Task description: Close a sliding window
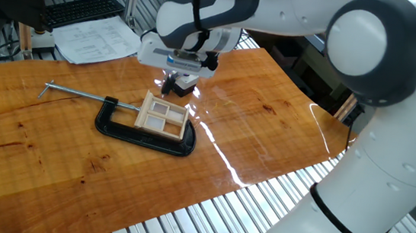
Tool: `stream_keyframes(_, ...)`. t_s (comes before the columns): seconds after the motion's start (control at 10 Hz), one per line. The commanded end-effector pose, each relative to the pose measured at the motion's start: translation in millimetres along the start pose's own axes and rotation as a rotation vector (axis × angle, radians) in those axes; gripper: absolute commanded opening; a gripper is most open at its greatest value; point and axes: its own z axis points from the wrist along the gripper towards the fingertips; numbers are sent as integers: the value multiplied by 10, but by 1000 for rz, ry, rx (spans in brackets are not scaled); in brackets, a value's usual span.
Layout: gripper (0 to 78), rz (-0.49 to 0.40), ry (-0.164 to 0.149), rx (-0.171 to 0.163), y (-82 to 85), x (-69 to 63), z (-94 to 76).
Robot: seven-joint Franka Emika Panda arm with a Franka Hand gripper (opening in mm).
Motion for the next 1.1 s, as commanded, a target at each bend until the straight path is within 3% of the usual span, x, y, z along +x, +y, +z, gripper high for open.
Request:
stream_keyframes(0.1, 0, 10, -6, -4, 53, -32, 233)
stream_keyframes(0.8, 0, 11, -10, 6, 175, -99, 541)
stream_keyframes(1.1, 0, -14, -15, 2, 110, -139, 699)
